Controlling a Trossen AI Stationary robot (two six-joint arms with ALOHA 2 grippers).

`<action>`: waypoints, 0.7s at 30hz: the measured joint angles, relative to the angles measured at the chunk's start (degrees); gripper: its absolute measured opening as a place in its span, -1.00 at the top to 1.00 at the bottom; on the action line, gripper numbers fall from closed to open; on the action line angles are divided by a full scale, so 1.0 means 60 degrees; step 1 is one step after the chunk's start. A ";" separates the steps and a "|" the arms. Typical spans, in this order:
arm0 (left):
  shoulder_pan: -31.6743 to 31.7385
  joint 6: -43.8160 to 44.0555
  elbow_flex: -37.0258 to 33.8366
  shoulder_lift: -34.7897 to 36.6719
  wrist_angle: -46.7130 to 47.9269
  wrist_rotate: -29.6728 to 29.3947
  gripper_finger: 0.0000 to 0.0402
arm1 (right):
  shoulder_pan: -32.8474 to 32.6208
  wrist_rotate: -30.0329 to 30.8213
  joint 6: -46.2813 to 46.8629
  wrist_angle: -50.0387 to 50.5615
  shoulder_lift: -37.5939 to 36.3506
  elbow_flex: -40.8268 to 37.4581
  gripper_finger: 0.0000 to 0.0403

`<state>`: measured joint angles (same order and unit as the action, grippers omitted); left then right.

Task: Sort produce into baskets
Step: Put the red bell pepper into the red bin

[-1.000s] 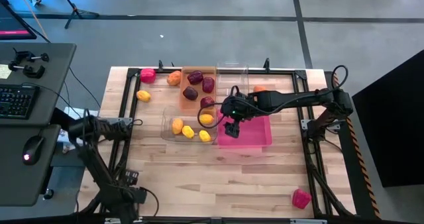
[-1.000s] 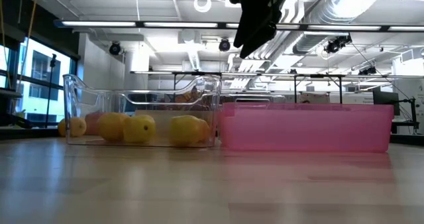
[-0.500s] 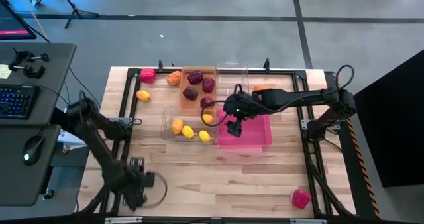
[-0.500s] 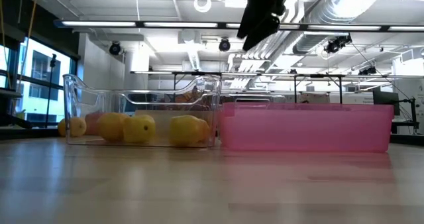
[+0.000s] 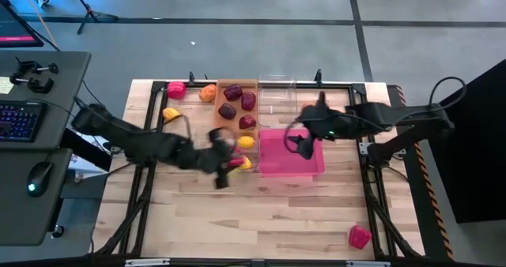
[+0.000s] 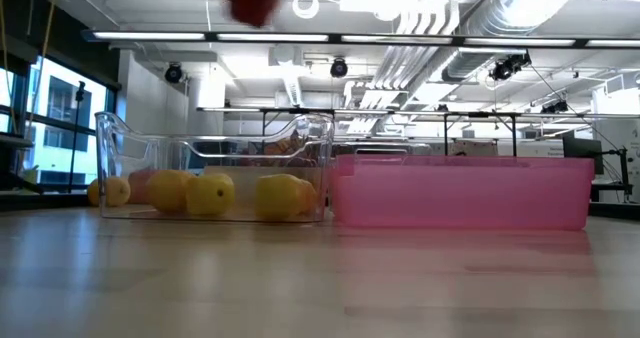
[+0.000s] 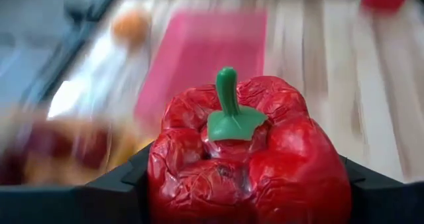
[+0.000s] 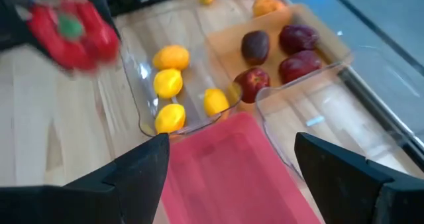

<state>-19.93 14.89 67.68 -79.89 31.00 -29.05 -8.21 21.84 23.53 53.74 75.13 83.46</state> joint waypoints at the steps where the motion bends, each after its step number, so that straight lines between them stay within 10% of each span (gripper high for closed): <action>1: 0.0300 -0.0624 0.0000 -0.0274 -0.0830 0.0208 -0.18 | -0.0156 0.0272 0.0222 0.0089 -0.0147 0.0000 -0.56; 11: 0.1707 -0.2675 -0.0015 -0.3350 -0.7469 0.1081 -0.21 | -0.1308 0.2718 0.1859 0.0836 -0.0790 0.0000 -0.56; 21: 0.1758 -0.2526 -0.0022 -0.4296 -0.7896 0.0327 -0.24 | -0.1654 0.3141 0.3044 0.2090 -0.0768 0.0000 -0.56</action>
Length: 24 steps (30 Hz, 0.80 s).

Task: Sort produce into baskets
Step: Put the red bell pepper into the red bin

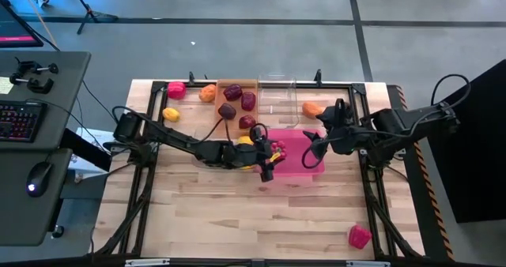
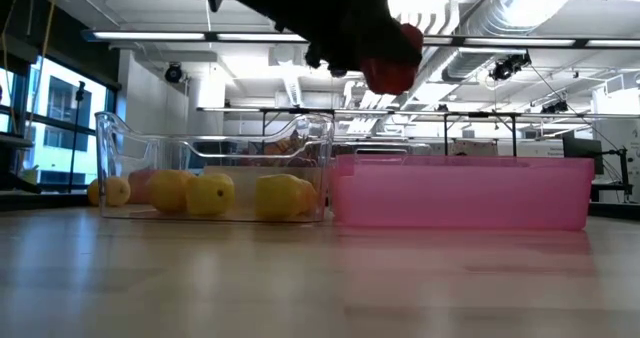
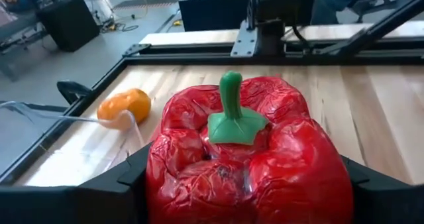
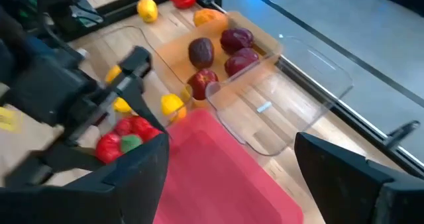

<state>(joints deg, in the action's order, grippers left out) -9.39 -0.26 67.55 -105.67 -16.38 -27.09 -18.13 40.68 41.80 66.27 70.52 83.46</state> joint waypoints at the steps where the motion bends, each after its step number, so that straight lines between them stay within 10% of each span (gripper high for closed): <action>1: 0.0000 -0.0002 0.0000 0.0018 -0.0043 -0.0004 -0.24 | -0.0007 0.0079 0.0080 0.0139 0.0000 0.0000 -0.56; 24: 0.1273 0.1442 0.0000 0.0026 -0.0199 0.1199 -0.32 | -0.0007 0.0478 0.0318 0.0493 0.0004 0.0000 -0.56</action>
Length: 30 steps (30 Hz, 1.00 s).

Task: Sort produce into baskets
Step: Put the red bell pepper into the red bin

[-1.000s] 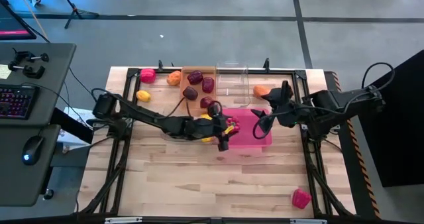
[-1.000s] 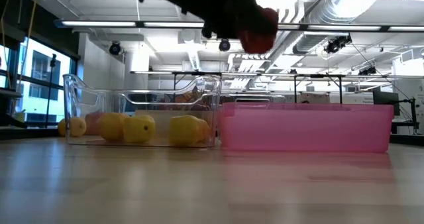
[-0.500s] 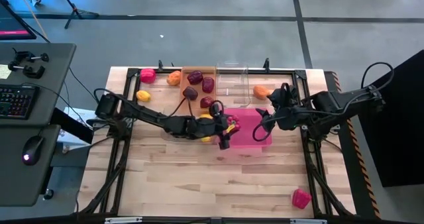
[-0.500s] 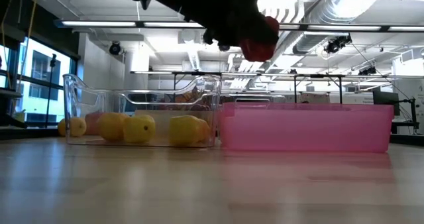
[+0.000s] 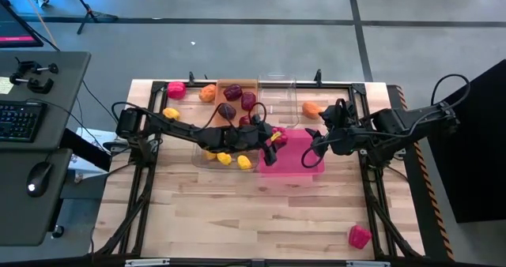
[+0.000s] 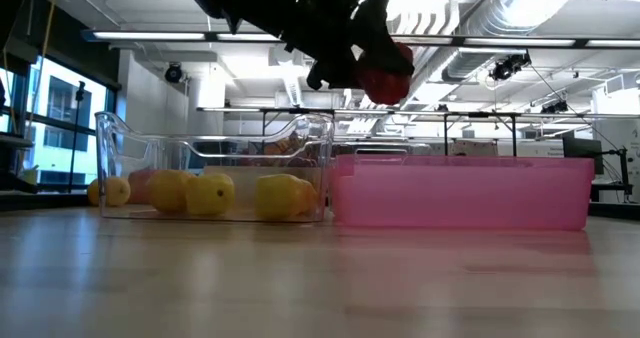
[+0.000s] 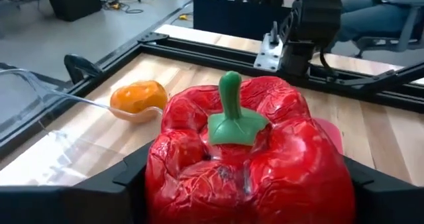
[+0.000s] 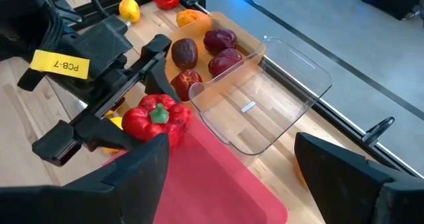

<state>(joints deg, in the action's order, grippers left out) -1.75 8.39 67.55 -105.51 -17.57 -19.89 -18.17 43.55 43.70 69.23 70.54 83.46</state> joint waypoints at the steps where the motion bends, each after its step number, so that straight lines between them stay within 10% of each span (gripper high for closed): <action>1: 0.0006 0.0002 0.0000 0.0000 -0.0006 0.0009 -0.36 | 0.0000 0.0000 0.0000 0.0000 0.0000 0.0000 -0.56; 19: 0.0002 -0.0179 0.0007 0.1133 0.0975 0.0061 -0.85 | 0.0029 -0.0184 0.0482 0.0006 -0.0015 -0.0911 -0.56; 30: -0.0123 0.0397 -0.0132 0.4035 0.4543 0.0232 -0.84 | -0.0737 -0.3992 0.2606 -0.2272 -0.0015 -0.3935 -0.56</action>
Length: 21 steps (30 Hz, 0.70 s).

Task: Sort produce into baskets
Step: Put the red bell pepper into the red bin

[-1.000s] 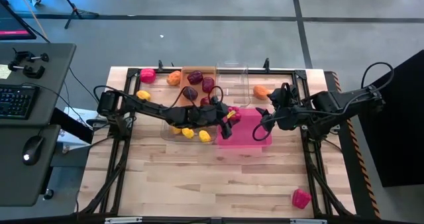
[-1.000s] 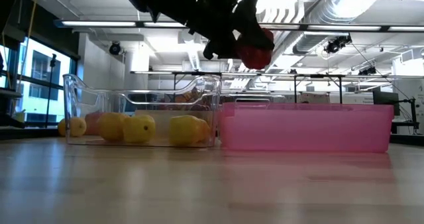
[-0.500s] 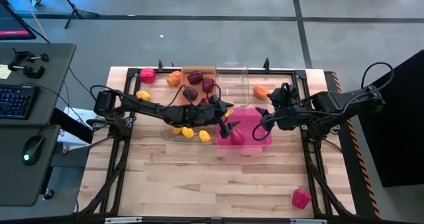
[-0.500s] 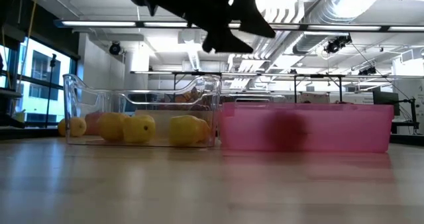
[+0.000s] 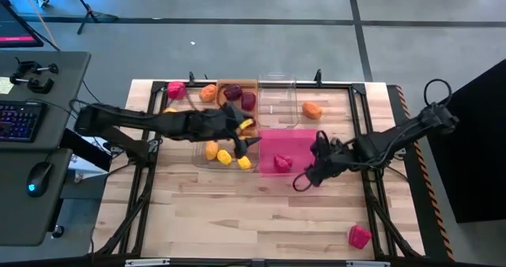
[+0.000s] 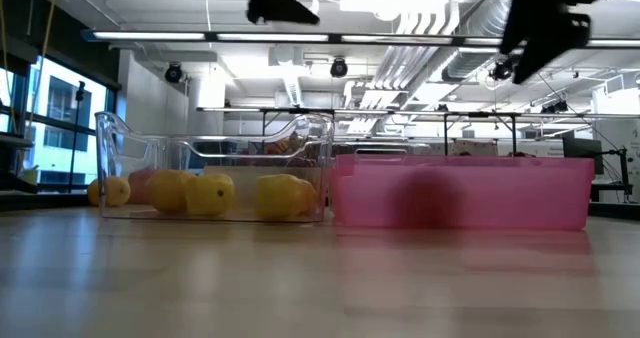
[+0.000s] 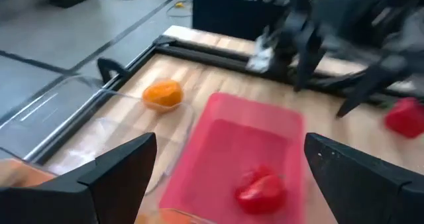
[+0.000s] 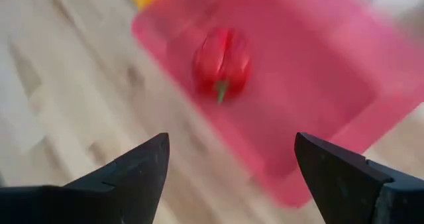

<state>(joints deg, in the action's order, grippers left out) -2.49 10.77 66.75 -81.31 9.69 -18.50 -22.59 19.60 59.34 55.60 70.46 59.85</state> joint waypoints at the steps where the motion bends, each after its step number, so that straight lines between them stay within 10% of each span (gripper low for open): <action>1: -0.0031 0.0160 -0.0099 0.0282 -0.0015 0.0135 -0.84 | -0.0167 -0.0222 0.0283 -0.0092 0.0000 -0.0139 -0.56; 21: -0.1232 0.3027 -0.2615 0.1630 -0.2915 0.0232 -0.84 | -0.3029 -0.6665 0.7289 0.0836 0.0840 -0.0757 -0.56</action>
<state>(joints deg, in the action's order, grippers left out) -9.88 28.93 51.06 -71.53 -7.80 -17.11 -40.77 -20.39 103.07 60.61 75.49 55.31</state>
